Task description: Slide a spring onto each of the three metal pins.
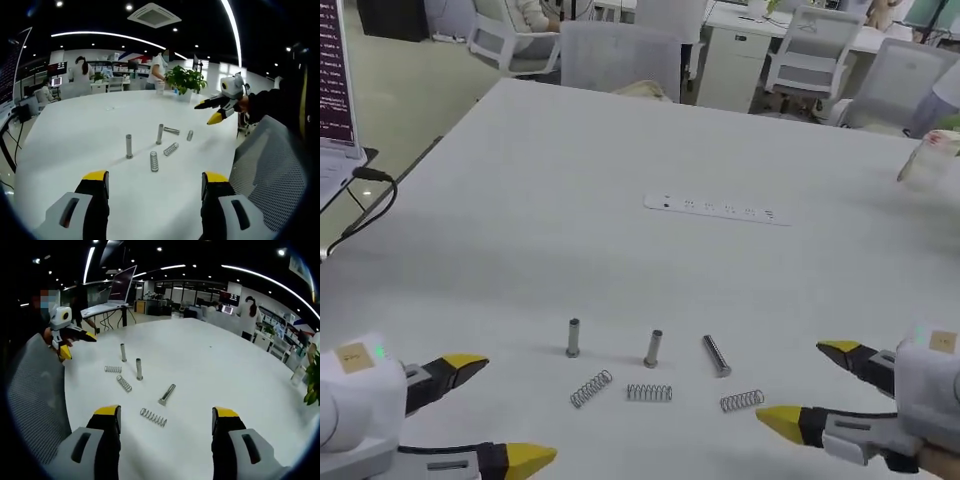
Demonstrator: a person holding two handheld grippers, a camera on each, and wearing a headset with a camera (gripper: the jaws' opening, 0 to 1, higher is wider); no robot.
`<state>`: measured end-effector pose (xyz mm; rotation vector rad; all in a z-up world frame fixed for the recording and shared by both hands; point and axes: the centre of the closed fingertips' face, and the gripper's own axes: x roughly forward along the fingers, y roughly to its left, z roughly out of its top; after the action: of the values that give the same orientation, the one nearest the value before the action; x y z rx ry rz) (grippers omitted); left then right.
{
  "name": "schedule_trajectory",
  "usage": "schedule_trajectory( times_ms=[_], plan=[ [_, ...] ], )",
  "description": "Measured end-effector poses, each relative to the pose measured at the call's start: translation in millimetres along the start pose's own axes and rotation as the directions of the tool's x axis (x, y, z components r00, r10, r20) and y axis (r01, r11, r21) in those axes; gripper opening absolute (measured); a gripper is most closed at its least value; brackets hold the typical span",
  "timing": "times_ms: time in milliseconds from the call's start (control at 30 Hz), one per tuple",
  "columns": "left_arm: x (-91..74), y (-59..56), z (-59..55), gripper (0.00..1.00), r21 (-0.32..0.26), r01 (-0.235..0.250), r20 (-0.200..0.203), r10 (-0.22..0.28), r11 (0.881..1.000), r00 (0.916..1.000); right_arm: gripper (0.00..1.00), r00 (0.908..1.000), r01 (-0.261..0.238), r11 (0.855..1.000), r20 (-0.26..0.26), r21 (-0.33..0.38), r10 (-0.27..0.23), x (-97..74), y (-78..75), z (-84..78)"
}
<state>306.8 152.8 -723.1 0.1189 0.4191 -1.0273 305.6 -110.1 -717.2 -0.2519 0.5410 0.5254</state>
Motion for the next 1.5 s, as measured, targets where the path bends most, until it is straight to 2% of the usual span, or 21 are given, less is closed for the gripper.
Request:
schedule_trajectory(
  times_ms=[200, 500, 700, 933, 1500],
  plan=[
    [1.1, 0.3, -1.3, 0.72, 0.007, 0.009, -0.011, -0.009, 1.0, 0.9999, 0.69, 0.9998, -0.019, 1.0, -0.01, -0.02, 0.019, 14.3, -9.2, 16.5],
    [4.7, 2.9, 1.9, 0.72, 0.018, 0.02, -0.019, -0.02, 1.0, 0.9996, 0.6, 0.9979, -0.031, 0.999, -0.057, -0.02, 0.03, 39.4, -17.5, 27.2],
    [5.7, 4.1, 2.6, 0.72, 0.019, 0.023, -0.02, -0.023, 1.0, 0.9995, 0.54, 0.9935, -0.046, 0.999, -0.105, -0.011, 0.044, 60.1, -14.3, 27.2],
    [5.2, 4.9, 3.4, 0.72, 0.017, 0.023, -0.018, -0.023, 1.0, 0.9996, 0.51, 0.9867, -0.038, 0.999, -0.158, -0.002, 0.037, 79.1, -14.3, 21.2],
    [4.3, 7.3, 2.8, 0.71, 0.009, 0.017, -0.016, -0.016, 1.0, 0.9997, 0.36, 0.9674, -0.016, 0.999, -0.252, 0.038, 0.025, 107.1, -12.3, 5.3]
  ],
)
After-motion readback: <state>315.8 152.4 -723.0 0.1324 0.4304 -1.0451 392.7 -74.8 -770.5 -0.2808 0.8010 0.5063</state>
